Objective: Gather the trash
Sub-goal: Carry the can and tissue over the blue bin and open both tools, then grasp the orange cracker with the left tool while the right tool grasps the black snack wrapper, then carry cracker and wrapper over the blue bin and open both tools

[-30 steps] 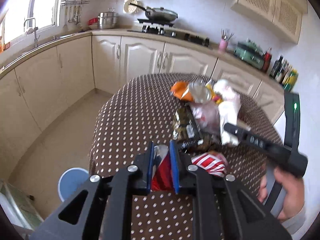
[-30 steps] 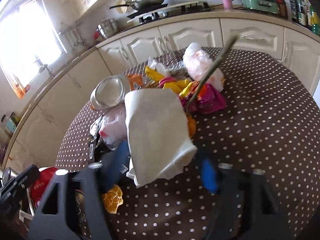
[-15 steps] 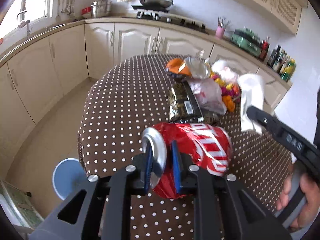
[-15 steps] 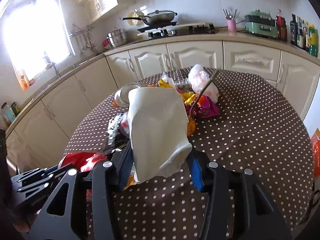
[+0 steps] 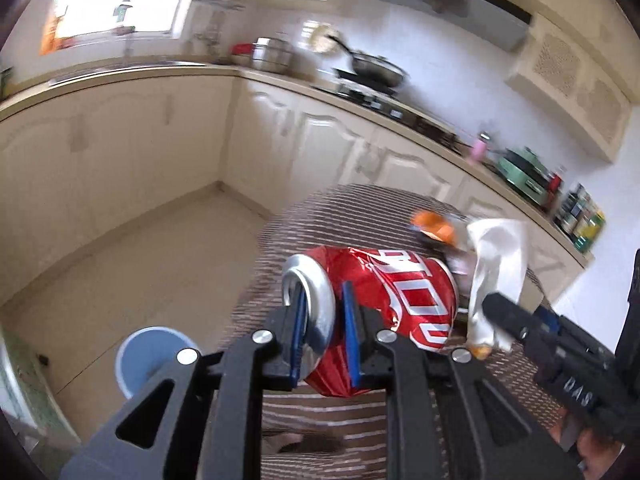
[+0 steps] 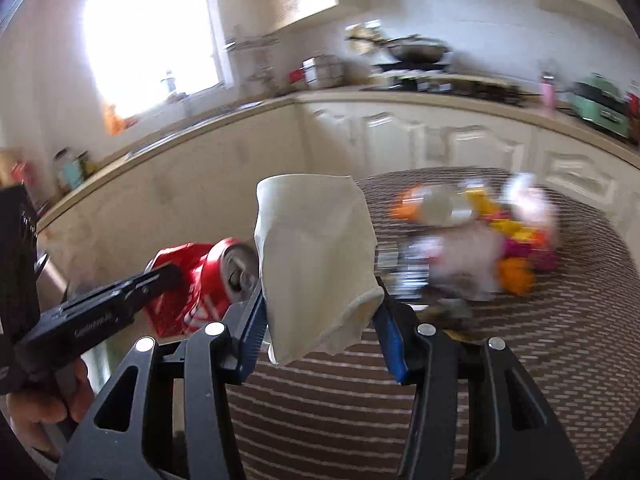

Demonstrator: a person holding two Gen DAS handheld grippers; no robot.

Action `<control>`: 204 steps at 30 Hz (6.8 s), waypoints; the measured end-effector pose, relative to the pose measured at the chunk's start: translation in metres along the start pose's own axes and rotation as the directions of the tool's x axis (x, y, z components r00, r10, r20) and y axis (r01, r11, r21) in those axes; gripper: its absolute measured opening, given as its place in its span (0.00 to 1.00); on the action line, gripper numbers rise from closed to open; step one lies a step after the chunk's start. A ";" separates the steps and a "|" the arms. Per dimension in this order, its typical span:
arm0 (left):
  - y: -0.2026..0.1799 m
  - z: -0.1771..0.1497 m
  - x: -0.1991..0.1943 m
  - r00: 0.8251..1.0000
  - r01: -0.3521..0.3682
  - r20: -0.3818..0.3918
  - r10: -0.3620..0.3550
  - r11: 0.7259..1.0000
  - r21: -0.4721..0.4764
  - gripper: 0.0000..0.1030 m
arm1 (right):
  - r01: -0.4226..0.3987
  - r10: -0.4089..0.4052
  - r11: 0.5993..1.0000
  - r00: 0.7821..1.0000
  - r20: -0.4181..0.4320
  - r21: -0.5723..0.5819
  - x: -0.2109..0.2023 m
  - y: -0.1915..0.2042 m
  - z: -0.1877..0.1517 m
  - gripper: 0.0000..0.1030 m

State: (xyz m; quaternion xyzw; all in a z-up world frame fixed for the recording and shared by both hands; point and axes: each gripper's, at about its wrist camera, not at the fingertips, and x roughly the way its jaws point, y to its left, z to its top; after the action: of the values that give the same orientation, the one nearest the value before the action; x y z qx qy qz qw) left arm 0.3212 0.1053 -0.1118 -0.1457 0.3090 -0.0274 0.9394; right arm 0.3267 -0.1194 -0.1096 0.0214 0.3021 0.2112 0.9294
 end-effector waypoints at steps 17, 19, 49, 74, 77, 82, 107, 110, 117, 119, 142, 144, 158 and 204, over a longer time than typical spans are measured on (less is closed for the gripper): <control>0.258 -0.055 0.066 0.900 -0.415 -0.246 0.361 0.882 -0.223 0.16 | -0.230 0.168 0.961 0.929 -0.331 -0.155 0.219 0.176 -0.046 0.46; 0.273 -0.064 0.094 0.887 -0.427 -0.295 0.357 0.876 -0.224 0.16 | -0.222 0.153 0.964 0.915 -0.372 -0.149 0.244 0.179 -0.057 0.46; 0.327 -0.092 0.156 0.852 -0.447 -0.423 0.309 0.850 -0.280 0.40 | -0.203 0.114 0.972 0.844 -0.524 -0.116 0.348 0.196 -0.104 0.48; 0.200 -0.003 0.010 0.946 -0.322 -0.107 0.307 0.925 -0.199 0.48 | -0.120 0.091 0.979 0.981 -0.171 -0.165 0.157 0.164 0.003 0.63; 0.152 0.011 -0.010 0.967 -0.256 -0.052 0.251 0.956 -0.144 0.49 | -0.088 0.073 0.984 0.992 -0.099 -0.154 0.113 0.143 0.015 0.65; 0.063 0.013 -0.013 0.992 -0.125 -0.028 0.124 0.991 -0.038 0.50 | -0.004 0.004 0.995 1.000 0.001 -0.101 0.043 0.082 0.021 0.67; -0.212 -0.088 0.118 0.942 0.101 -0.334 0.034 0.919 0.380 0.50 | 0.279 -0.270 0.935 0.960 -0.072 0.221 -0.059 -0.174 -0.046 0.69; -0.213 -0.087 0.122 0.947 0.083 -0.318 0.053 0.912 0.401 0.32 | 0.278 -0.266 0.935 0.961 -0.079 0.223 -0.057 -0.176 -0.045 0.69; -0.184 -0.062 0.089 0.961 0.145 -0.270 -0.056 0.936 0.320 0.31 | 0.232 -0.221 0.953 0.972 -0.076 0.197 -0.042 -0.160 -0.033 0.70; -0.167 -0.050 0.079 0.971 0.117 -0.233 -0.047 0.948 0.295 0.31 | 0.204 -0.192 0.962 0.978 -0.081 0.182 -0.032 -0.149 -0.028 0.69; -0.017 0.003 0.077 0.985 -0.002 -0.174 0.015 0.997 0.072 0.31 | 0.141 -0.134 0.990 0.961 -0.244 0.013 0.095 -0.065 0.016 0.11; -0.009 0.003 0.077 0.985 0.001 -0.170 0.008 0.999 0.052 0.31 | 0.125 -0.117 0.992 0.965 -0.234 0.021 0.092 -0.062 0.016 0.05; 0.101 0.004 0.058 0.986 -0.100 -0.144 0.088 0.992 -0.078 0.31 | -0.134 0.105 0.982 0.974 -0.203 -0.136 0.110 0.080 0.022 0.04; 0.305 -0.054 0.124 0.894 -0.362 -0.376 0.242 0.886 -0.289 0.51 | -0.301 0.200 0.947 0.822 -0.533 -0.110 0.323 0.225 -0.080 0.06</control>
State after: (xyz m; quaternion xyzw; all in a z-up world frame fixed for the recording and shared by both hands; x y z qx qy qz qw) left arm 0.3775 0.3655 -0.3124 -0.2538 0.4806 0.1528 0.8254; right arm 0.4309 0.2096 -0.3163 -0.0847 0.5124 0.3575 0.7761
